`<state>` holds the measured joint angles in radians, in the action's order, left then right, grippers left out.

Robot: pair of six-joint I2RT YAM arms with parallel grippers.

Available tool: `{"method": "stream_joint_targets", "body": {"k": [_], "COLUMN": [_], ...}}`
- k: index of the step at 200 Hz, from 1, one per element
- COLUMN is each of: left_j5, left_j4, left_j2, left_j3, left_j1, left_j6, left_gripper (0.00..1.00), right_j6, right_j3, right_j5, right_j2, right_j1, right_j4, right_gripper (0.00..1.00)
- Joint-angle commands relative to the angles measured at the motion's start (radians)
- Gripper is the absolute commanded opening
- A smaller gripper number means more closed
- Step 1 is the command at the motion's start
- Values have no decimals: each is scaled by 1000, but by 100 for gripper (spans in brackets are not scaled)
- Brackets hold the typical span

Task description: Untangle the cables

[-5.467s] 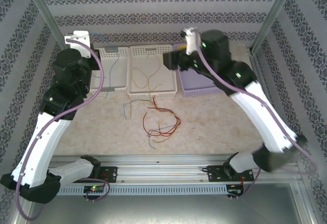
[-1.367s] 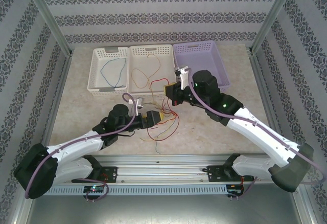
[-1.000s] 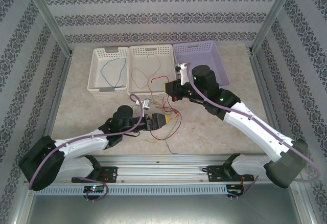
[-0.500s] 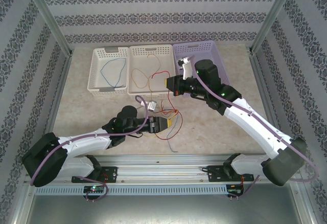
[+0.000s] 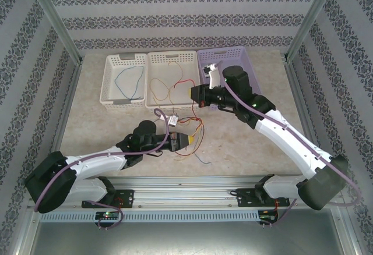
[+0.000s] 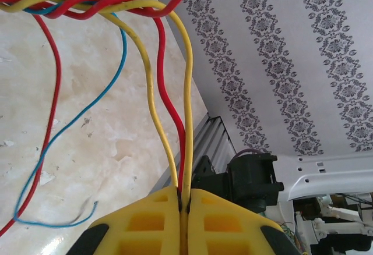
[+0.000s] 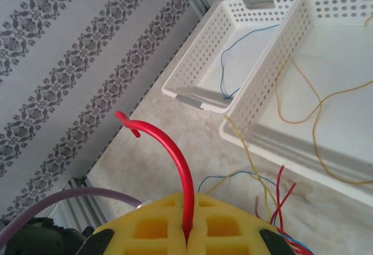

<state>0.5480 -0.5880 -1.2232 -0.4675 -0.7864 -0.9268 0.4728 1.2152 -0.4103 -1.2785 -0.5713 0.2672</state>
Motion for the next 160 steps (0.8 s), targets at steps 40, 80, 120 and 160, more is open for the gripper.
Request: {"method": "stream_joint_targets", "body": {"k": [40, 80, 120, 160], "left_j5": [-36, -92, -106, -190], "left_j4": [258, 584, 909, 1158], "left_j2": [229, 477, 661, 709], "left_j3": [27, 9, -98, -217], "left_j1": [-10, 30, 105, 134], "left_j6": [110, 185, 286, 387], "left_gripper": [0, 0, 0, 0], "right_j6": [56, 108, 132, 148], "right_j3": [5, -62, -118, -162], "right_j5": [-25, 41, 169, 320], "right_j2": [79, 146, 202, 279], "right_j1": [258, 402, 493, 551], "right_j4": [13, 3, 44, 84], "right_gripper": [0, 0, 0, 0]}}
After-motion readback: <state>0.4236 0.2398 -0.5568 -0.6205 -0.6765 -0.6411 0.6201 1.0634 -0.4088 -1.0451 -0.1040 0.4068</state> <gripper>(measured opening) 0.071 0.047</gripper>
